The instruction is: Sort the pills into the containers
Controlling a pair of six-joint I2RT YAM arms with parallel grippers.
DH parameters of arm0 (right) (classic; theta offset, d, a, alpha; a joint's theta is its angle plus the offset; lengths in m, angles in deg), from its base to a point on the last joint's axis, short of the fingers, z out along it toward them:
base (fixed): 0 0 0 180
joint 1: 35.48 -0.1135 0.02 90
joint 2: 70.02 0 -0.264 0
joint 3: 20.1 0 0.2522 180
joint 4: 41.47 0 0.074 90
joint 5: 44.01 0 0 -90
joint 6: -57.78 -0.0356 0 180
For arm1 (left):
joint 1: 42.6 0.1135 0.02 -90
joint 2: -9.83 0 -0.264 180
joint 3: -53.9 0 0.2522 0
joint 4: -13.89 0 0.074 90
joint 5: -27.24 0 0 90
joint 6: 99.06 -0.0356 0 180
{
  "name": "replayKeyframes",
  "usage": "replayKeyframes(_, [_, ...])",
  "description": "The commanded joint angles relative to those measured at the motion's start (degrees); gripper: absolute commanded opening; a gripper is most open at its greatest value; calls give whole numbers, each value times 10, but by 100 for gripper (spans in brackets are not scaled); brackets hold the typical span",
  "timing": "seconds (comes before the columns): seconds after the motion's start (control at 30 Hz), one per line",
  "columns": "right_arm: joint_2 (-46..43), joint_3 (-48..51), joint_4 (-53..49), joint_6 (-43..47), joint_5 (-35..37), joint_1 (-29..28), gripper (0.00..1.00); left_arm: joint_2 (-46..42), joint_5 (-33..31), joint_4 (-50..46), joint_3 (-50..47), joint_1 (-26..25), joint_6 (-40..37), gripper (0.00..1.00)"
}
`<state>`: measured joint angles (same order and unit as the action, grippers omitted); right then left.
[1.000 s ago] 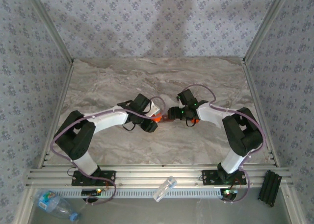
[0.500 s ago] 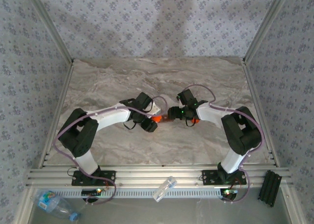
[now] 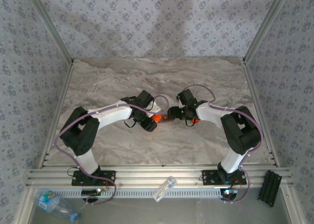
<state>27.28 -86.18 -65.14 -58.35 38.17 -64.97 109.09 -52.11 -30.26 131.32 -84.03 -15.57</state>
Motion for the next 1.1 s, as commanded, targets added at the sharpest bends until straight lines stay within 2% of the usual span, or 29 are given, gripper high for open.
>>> replayKeyframes(0.0, [12,3,2,-11,-6,4,74,9,-7,-28,21,-7,-18,0])
replayKeyframes(1.07, [19,8,12,-16,-19,4,73,50,-58,-106,90,-19,-55,0])
